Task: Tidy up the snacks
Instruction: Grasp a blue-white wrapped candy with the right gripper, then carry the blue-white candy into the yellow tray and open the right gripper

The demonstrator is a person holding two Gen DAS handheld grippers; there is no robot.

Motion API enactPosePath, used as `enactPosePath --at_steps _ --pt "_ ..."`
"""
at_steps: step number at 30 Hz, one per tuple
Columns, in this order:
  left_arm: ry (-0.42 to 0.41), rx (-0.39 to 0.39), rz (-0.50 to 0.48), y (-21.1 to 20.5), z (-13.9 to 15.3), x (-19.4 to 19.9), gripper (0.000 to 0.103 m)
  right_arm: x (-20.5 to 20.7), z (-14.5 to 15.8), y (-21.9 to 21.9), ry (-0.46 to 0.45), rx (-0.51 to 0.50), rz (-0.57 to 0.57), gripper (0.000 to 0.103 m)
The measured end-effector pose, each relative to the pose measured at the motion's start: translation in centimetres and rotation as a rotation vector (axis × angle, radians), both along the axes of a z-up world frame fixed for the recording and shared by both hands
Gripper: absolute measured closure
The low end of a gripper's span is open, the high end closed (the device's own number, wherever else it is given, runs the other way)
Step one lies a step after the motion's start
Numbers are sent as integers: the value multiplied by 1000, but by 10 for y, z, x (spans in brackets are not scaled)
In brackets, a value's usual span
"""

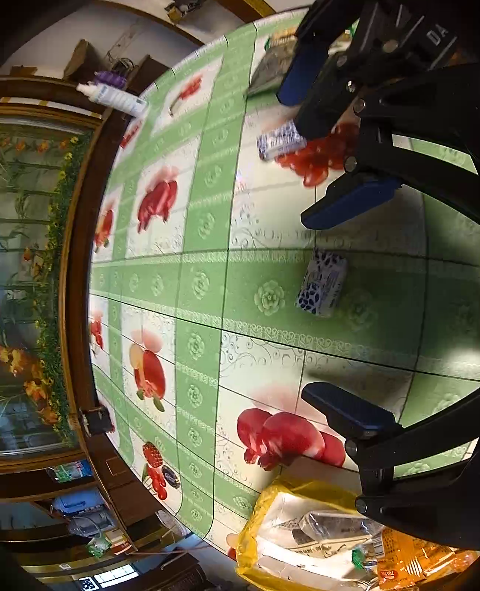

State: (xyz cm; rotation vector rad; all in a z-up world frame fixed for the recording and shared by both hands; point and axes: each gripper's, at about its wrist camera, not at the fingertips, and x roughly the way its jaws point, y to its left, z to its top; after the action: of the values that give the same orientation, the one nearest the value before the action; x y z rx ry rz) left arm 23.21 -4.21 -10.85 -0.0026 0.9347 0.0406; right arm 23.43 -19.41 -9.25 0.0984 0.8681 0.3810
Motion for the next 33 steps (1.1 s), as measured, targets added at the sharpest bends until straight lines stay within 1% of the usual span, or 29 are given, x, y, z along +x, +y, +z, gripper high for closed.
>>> enactPosePath --at_steps 1,2,3,5,6,8,9,12,13,14,15,18,21,23,25,28,31,33 --pt "11 6 -1 1 -4 2 17 2 -2 1 4 -8 -1 53" --pt "-1 -22 -5 4 -4 1 24 5 -3 2 7 -18 0 53" --pt "-3 -28 0 7 -4 1 27 7 -4 3 9 -25 1 54" --pt "-15 -25 -12 12 -3 -1 43 11 -6 5 15 -41 -1 56" --pt "-17 -23 -18 13 -2 -2 47 14 -8 7 22 -48 -2 57" --pt "-16 -29 -36 18 -1 -5 67 20 -13 10 37 -77 -5 62" --pt "-16 -29 -47 20 0 -7 72 23 -17 12 46 -104 -9 63" --pt "-19 -51 -74 26 0 -16 73 24 -19 17 23 -165 -22 71" --pt "-21 -63 -80 28 0 -19 73 24 -19 18 19 -179 -24 81" --pt "-23 -84 -86 31 0 -22 74 23 -19 18 15 -176 -24 82" --pt "-23 -110 -92 35 1 -26 74 23 -19 17 14 -168 -24 82" --pt "-24 -156 -96 44 2 -38 74 17 -18 14 10 -124 -20 83" --pt "-39 -159 -101 50 7 -52 74 3 -8 11 -2 -68 -9 83" --pt "-51 -183 -107 54 13 -62 74 -9 0 8 -18 -30 -4 83" --pt "-75 -179 -116 56 20 -75 74 -22 9 6 -32 8 4 83" --pt "-92 -196 -114 62 30 -91 74 -43 20 3 -49 56 15 83" --pt "-114 -196 -115 65 38 -106 74 -62 25 0 -50 107 24 83" --pt "-128 -186 -114 65 43 -115 74 -74 26 1 -52 115 27 83"
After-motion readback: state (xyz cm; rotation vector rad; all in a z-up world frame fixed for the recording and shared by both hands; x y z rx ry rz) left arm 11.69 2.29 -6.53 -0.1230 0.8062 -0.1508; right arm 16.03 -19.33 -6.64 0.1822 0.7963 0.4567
